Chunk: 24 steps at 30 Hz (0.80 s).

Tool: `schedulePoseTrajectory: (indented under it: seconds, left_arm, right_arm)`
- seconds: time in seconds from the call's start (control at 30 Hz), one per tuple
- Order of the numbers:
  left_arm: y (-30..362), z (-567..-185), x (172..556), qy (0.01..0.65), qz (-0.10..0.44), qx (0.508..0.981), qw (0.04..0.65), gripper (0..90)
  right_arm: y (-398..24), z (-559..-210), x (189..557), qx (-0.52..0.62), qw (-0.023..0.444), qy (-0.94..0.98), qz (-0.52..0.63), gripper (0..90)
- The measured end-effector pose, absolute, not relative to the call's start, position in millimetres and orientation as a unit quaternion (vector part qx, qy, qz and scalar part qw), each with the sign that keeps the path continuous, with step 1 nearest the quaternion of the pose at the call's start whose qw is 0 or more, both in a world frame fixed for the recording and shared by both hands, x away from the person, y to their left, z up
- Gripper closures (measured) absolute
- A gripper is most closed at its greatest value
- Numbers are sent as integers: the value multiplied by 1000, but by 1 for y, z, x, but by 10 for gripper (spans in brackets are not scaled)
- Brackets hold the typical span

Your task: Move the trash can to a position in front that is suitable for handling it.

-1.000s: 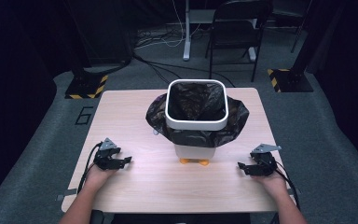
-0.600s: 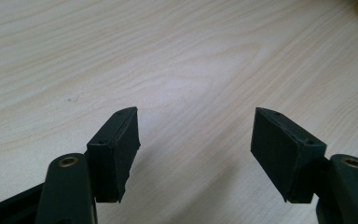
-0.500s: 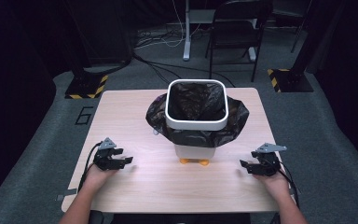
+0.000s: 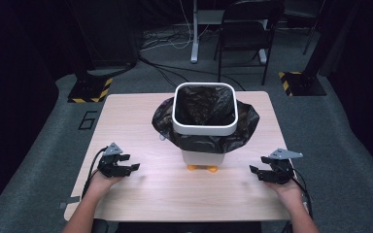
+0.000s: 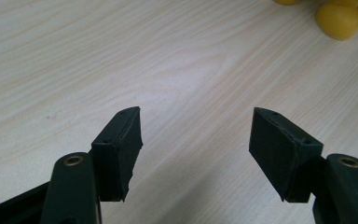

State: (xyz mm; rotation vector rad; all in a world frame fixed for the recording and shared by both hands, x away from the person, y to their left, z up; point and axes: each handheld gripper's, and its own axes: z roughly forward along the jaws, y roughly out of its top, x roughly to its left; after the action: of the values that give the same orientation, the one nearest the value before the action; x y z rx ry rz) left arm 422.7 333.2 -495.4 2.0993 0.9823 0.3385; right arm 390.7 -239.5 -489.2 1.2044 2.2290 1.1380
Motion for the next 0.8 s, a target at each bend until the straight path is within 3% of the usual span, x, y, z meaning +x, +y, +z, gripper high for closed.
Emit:
schedulePoseTrajectory:
  seconds: [0.43,0.8]
  left_arm:
    - [323,-477,422,369,122,833,393,341]
    - [323,-461,420,363,97,820,432,406]
  right_arm:
    - [-233,-480,387,416,184,804,383,404]
    - [-236,-466,385,421,191,792,399,425]
